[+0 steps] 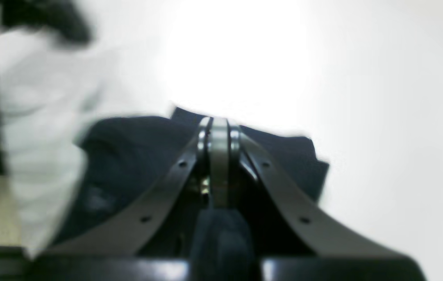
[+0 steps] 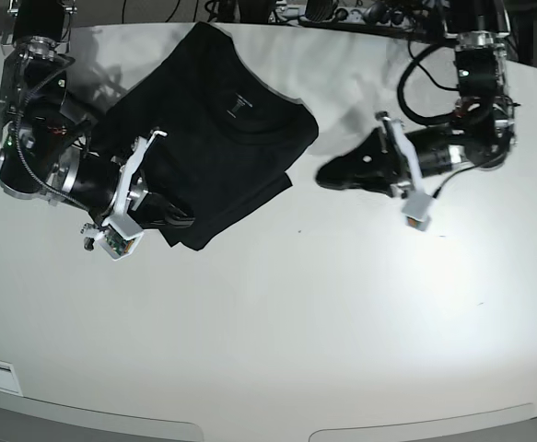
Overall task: Fold the T-shirt properly
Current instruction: 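Press and square the folded bundle with both grippers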
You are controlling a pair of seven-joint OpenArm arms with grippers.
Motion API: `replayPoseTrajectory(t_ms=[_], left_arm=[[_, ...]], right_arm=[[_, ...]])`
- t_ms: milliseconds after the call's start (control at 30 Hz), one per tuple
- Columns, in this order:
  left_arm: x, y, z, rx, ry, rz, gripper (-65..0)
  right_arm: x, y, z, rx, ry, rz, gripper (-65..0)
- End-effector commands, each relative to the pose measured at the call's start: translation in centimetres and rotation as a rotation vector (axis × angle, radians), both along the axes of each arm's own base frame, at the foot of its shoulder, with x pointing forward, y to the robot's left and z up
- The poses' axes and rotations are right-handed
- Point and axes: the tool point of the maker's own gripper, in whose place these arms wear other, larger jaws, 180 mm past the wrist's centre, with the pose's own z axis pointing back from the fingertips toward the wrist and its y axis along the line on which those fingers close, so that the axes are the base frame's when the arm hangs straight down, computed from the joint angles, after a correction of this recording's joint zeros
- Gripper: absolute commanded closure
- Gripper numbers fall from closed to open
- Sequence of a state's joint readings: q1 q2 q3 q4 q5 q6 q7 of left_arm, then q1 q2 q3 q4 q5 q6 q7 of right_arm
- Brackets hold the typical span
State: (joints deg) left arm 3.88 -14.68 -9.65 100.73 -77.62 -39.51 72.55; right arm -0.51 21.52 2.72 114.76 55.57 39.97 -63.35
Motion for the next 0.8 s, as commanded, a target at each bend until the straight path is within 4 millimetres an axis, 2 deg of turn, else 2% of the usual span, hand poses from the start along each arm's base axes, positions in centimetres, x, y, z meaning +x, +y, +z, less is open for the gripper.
replayPoseTrajectory(t_ms=[0, 200, 367, 467, 567, 667, 767], left_arm=[[-0.1, -1.3, 1.2, -0.042, -0.034, -0.037, 0.0], [-4.2, -9.9, -2.0, -0.001, 0.016, -0.216, 0.0], [-7.4, -14.3, -3.8, 0.037, 0.029, -0.309, 0.0], [-8.7, -15.5, -4.9, 0.07, 0.032, -0.337, 0.0], [-8.7, -15.7, -6.1, 0.109, 0.022, -0.326, 0.0], [-7.5, -15.1, -8.5, 0.178, 0.035, -0.303, 0.0], [-5.2, -14.2, -10.9, 0.242, 0.049, -0.277, 0.0]], right_arm=[[1.2, -0.1, 1.1, 0.012, -0.044, 0.005, 0.0], [4.8, -0.8, -0.8, -0.016, 0.026, 0.003, 0.0], [6.5, -1.3, -3.4, -0.032, 0.115, -0.015, 0.0], [6.4, -1.4, -5.8, -0.063, 0.162, -0.021, 0.0], [6.1, -1.3, -8.0, -0.127, 0.184, -0.014, 0.0], [5.0, -1.2, -9.9, -0.19, 0.22, 0.017, 0.0], [4.2, -2.4, -10.8, -0.229, 0.242, 0.018, 0.0]])
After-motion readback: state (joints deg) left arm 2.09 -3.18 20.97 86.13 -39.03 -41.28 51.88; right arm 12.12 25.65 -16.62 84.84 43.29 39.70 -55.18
